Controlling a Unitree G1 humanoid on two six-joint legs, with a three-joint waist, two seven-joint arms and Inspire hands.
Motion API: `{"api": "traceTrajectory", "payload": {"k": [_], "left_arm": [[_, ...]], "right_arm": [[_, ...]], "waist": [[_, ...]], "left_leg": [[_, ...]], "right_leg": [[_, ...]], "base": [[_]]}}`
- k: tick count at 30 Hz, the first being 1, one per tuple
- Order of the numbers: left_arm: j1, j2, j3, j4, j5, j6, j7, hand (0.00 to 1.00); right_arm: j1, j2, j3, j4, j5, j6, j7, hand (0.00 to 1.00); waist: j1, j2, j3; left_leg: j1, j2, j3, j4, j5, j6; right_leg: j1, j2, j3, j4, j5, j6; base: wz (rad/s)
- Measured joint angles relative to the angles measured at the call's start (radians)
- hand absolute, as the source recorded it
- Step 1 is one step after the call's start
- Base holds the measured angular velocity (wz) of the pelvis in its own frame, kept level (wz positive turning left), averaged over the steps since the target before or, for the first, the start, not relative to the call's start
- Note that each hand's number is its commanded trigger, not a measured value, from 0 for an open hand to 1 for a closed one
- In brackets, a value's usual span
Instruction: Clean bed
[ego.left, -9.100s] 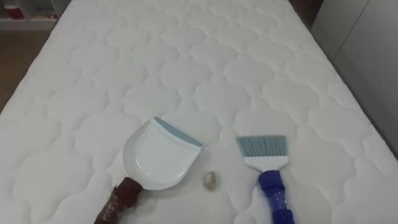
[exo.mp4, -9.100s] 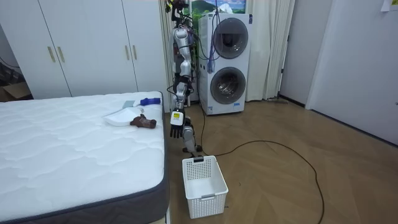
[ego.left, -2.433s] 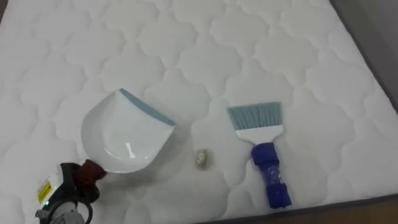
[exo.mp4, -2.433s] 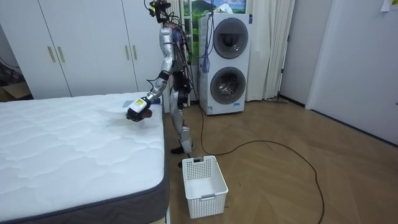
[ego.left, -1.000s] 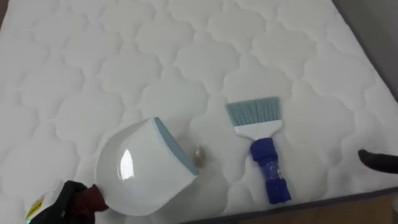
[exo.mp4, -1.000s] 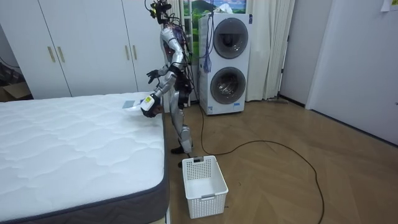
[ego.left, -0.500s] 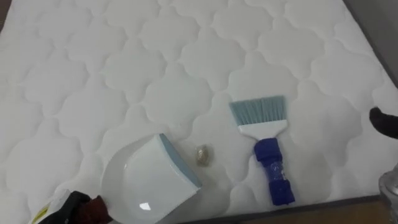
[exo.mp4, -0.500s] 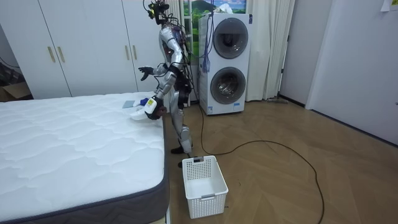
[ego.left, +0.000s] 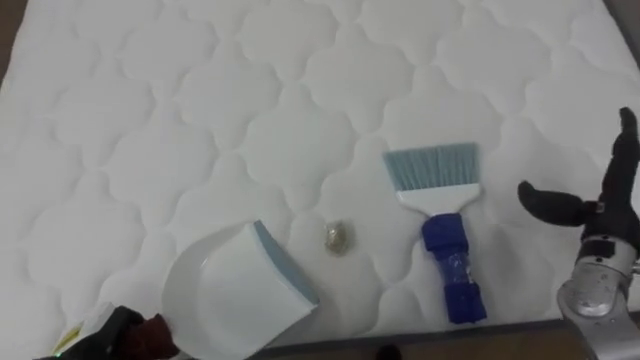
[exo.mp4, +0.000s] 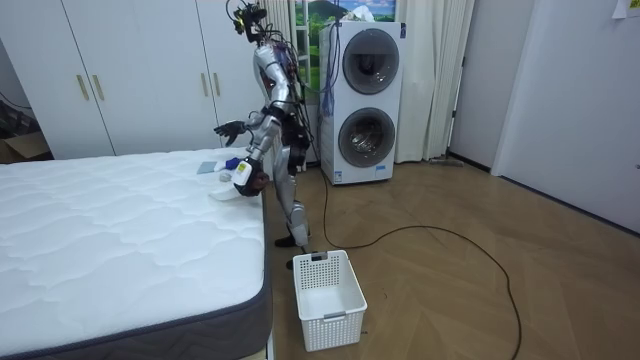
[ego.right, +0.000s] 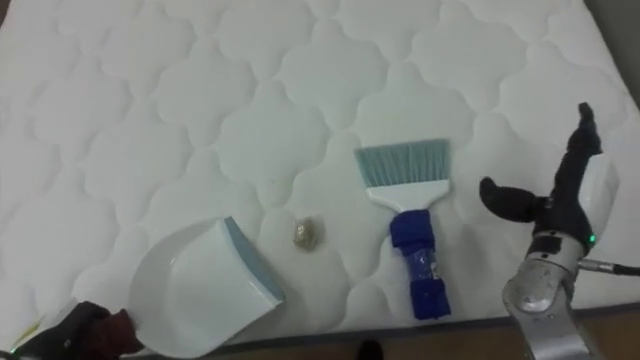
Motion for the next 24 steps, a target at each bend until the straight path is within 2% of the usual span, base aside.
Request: {"api": "traceTrajectory", "payload": {"k": [5,7,11,12,16,24], "left_arm": [[-0.028,-0.001,-0.023,0.008,0.017,0.007,0.028,1.0],[-0.033,-0.003,-0.041,0.024,0.017,0.007,0.051,1.0],[-0.058,-0.016,-0.058,0.045,0.017,0.014,0.085,1.0],[-0.063,-0.021,-0.059,0.05,0.016,0.014,0.094,1.0],[-0.077,-0.045,-0.061,0.084,0.016,0.017,0.124,1.0],[-0.081,-0.058,-0.061,0.093,0.011,0.019,0.146,1.0]], "right_arm": [[0.006,0.008,0.059,0.034,0.001,0.039,0.052,0.0],[0.005,0.01,0.074,0.035,0.005,0.04,0.067,0.0],[-0.001,0.024,0.083,0.048,0.01,0.041,0.11,0.0],[-0.001,0.026,0.083,0.05,0.021,0.042,0.119,0.0],[-0.001,0.03,0.085,0.056,0.049,0.053,0.142,0.0],[-0.001,0.063,0.084,0.052,0.05,0.062,0.173,0.0]], "waist": [[0.015,-0.001,0.0013],[0.017,-0.001,0.002],[0.021,-0.002,0.0156],[0.021,-0.001,0.0169],[0.022,-0.001,0.017],[0.017,0.0,0.0167]], "left_leg": [[-0.013,0.001,-0.003,0.007,0.0,0.0],[-0.02,0.001,-0.003,0.013,0.0,0.0],[-0.026,-0.001,-0.001,0.014,0.0,0.0],[-0.03,-0.001,-0.002,0.014,0.0,0.0],[-0.035,0.0,-0.002,0.016,0.0,0.0],[-0.048,0.001,0.001,0.031,0.0,0.0]], "right_leg": [[-0.008,-0.001,-0.003,0.002,0.0,-0.001],[-0.013,-0.002,-0.004,0.006,0.0,-0.001],[-0.021,-0.005,-0.005,0.014,-0.003,-0.002],[-0.024,-0.005,-0.005,0.015,-0.003,-0.002],[-0.029,-0.006,-0.009,0.017,-0.003,-0.002],[-0.035,-0.008,-0.013,0.018,-0.004,-0.003]], "base": [[0.02],[0.02],[0.02],[0.03],[0.01],[0.01]]}}
